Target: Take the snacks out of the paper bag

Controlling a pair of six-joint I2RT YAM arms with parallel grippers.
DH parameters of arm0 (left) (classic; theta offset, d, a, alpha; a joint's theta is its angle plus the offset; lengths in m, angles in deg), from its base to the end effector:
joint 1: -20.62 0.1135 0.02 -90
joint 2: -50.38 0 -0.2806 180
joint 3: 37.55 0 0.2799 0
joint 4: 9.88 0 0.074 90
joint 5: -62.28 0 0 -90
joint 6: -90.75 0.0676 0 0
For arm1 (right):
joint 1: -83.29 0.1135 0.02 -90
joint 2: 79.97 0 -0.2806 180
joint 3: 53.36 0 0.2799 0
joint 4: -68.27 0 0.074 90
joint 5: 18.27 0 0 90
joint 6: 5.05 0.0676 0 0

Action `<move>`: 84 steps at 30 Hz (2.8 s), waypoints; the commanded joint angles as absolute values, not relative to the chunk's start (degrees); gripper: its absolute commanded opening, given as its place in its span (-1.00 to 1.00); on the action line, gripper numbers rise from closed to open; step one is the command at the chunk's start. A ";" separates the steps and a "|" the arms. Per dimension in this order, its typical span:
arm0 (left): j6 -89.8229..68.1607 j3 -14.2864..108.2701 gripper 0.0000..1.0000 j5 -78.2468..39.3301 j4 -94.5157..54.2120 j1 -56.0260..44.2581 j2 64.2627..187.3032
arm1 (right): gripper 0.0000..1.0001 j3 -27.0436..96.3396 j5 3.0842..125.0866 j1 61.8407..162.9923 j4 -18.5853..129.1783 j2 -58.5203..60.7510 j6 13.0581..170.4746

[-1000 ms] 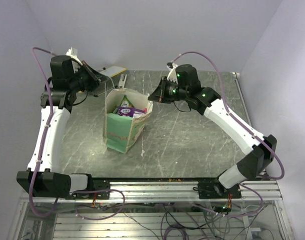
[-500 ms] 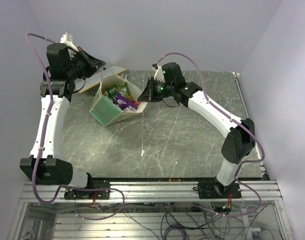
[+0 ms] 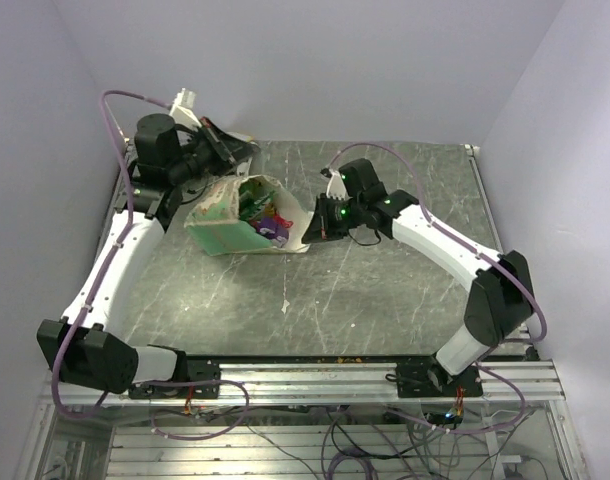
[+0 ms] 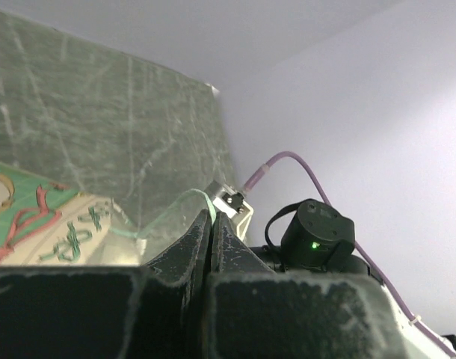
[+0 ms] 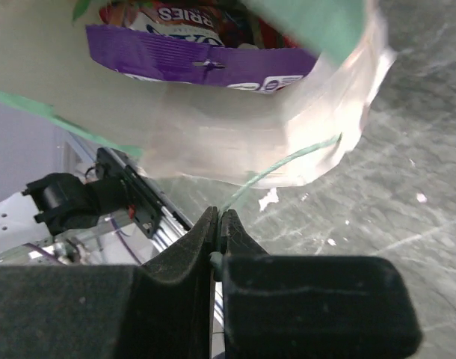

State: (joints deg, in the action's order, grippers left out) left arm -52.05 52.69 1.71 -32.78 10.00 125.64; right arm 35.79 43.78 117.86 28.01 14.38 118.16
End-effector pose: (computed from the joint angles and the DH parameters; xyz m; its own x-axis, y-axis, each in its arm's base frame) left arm 0.3385 -0.0973 0.4389 -0.5907 -0.5951 -0.5449 0.2784 0.4836 -0.8299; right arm 0.3228 0.2609 0.2726 -0.9138 -0.0421 -0.4039 -0.3244 0.6740 0.6637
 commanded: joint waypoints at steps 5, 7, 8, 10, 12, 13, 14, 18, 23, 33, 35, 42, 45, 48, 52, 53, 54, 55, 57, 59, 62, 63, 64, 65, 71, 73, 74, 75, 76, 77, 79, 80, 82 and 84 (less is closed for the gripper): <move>-57.22 47.39 -0.86 -5.08 -26.36 -1.35 120.43 | -0.90 30.35 50.58 117.49 23.99 6.13 113.28; -57.88 45.50 -0.86 -6.39 -26.11 -1.87 119.49 | -0.87 30.04 52.37 117.50 23.06 5.38 112.33; -58.07 45.06 -0.86 -7.03 -26.27 -1.88 119.06 | -0.85 30.03 52.99 117.48 22.53 5.11 111.80; -57.80 45.17 -0.86 -7.48 -27.53 -1.93 118.77 | -0.79 30.03 53.84 117.48 21.77 4.78 110.95; -57.37 45.45 -0.86 -7.36 -28.83 -1.97 118.79 | -0.73 29.82 54.75 117.48 21.03 4.46 110.32; -57.03 45.64 -0.86 -7.45 -29.83 -2.04 118.77 | -0.67 29.65 55.19 117.48 20.63 4.21 110.04; -56.75 45.67 -0.86 -7.54 -30.64 -2.02 118.68 | -0.62 29.49 55.53 117.48 20.26 4.04 109.65; -56.41 45.59 -0.86 -7.23 -32.15 -2.06 118.28 | -0.46 29.18 57.25 117.48 18.34 3.17 107.75; -57.45 44.32 -0.86 -6.43 -32.77 -2.15 117.12 | -0.13 29.72 61.71 117.48 15.16 1.28 104.46; -55.98 44.48 -0.86 -8.15 -36.48 -2.15 115.58 | 0.27 28.59 54.93 117.93 21.94 -2.23 98.88; -55.37 45.58 -0.86 -8.55 -38.14 -2.15 115.80 | 0.27 24.81 49.93 118.48 30.33 -4.54 97.72; -54.60 48.65 -0.86 -11.36 -43.07 -2.13 115.84 | 0.32 22.54 56.30 118.72 43.59 -2.61 112.29; -56.09 48.64 -0.86 -11.26 -41.92 -2.08 116.21 | 0.29 22.60 57.55 119.74 43.65 0.84 119.28; -56.88 49.52 -0.86 -10.77 -41.58 -2.05 117.16 | 0.27 22.04 59.19 120.62 44.58 2.27 124.30; -57.92 49.55 -0.86 -11.13 -40.76 -1.98 117.23 | 0.24 25.16 61.55 122.43 41.79 5.69 127.50; -58.08 49.46 -0.86 -11.45 -40.76 -1.97 117.10 | 0.24 26.45 62.74 123.04 40.09 6.85 127.98; -58.05 49.63 -0.86 -12.01 -41.22 -1.97 117.15 | 0.24 27.45 63.84 123.55 38.49 8.03 128.46; -57.94 49.99 -0.86 -12.21 -41.89 -1.97 117.36 | 0.24 28.15 64.57 124.01 37.03 9.09 128.92; -57.44 51.02 -0.86 -12.22 -43.61 -1.97 118.03 | 0.24 28.88 65.76 124.87 34.88 10.63 130.16; -57.17 51.59 -0.86 -11.70 -44.14 -1.97 118.75 | 0.24 28.68 65.76 125.56 34.96 11.21 131.21; -57.38 51.52 -0.86 -11.07 -43.44 -1.97 119.47 | 0.24 30.12 66.83 127.27 34.26 12.85 132.05; -57.54 51.47 -0.86 -10.78 -43.10 -1.97 119.66 | 0.24 30.93 67.59 127.81 33.32 13.76 132.17; -57.74 51.46 -0.86 -10.58 -42.68 -1.97 119.79 | 0.24 31.47 68.22 128.47 32.60 14.35 132.53; -57.90 51.51 -0.86 -10.50 -42.50 -1.93 119.85 | 0.22 31.74 68.43 128.87 32.38 14.83 133.03; -56.72 53.38 -0.86 -10.51 -43.59 -1.81 120.20 | 0.03 30.98 69.73 129.56 33.38 16.17 137.95; -56.17 54.01 -0.86 -10.04 -44.38 -1.65 120.42 | -0.12 31.19 69.97 129.62 33.45 16.76 138.99; -56.12 54.23 -0.86 -9.85 -44.63 -1.50 120.43 | -0.20 31.51 70.53 129.67 32.96 17.08 139.27; -55.92 54.40 -0.86 -9.66 -44.76 -1.41 120.43 | -0.27 31.98 71.21 129.66 32.01 17.17 139.34; -55.80 54.51 -0.86 -9.55 -44.86 -1.32 120.35 | -0.31 32.31 72.04 129.63 31.43 16.97 139.19; -55.51 54.60 -0.86 -9.42 -45.03 -1.21 120.24 | -0.39 32.47 72.87 129.67 31.26 16.65 138.95; -54.77 54.86 -0.86 -9.25 -45.98 -0.74 120.12 | -0.60 32.53 73.75 129.61 31.07 16.08 137.89; -54.41 55.01 -0.86 -8.91 -46.44 -0.37 120.08 | -0.77 32.76 74.06 129.61 31.07 15.72 137.20; -53.75 55.02 -0.86 -8.09 -47.24 0.42 119.80 | -0.98 32.88 74.12 129.62 32.09 14.67 135.53; -52.78 55.20 -0.86 -7.74 -48.50 1.28 119.29 | -1.00 32.51 73.54 129.61 33.83 13.26 133.78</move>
State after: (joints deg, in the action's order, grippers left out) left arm -55.13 52.25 -9.72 -47.60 -0.51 120.68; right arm 31.41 71.19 129.64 32.60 16.06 136.94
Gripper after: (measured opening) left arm 0.072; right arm 0.017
